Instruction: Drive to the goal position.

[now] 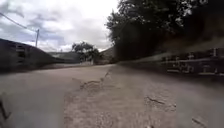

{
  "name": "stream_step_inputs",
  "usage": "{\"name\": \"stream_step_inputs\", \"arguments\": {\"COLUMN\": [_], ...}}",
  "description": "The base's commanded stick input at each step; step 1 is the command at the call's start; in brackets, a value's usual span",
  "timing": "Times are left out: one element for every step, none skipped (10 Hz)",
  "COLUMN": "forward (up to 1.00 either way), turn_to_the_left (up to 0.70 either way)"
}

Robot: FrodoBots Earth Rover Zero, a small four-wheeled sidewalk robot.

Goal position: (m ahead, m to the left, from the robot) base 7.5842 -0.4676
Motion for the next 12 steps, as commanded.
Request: {"name": "stream_step_inputs", "arguments": {"forward": [0.7, 0.7, 0.7, 0.7, 0.7, 0.7, 0.7, 0.7, 0.7, 0.7, 0.7, 0.7], "turn_to_the_left": [0.0, 0.0, 0.0, 0.0, 0.0, 0.0, 0.0, 0.0, 0.0, 0.0, 0.0, 0.0]}}
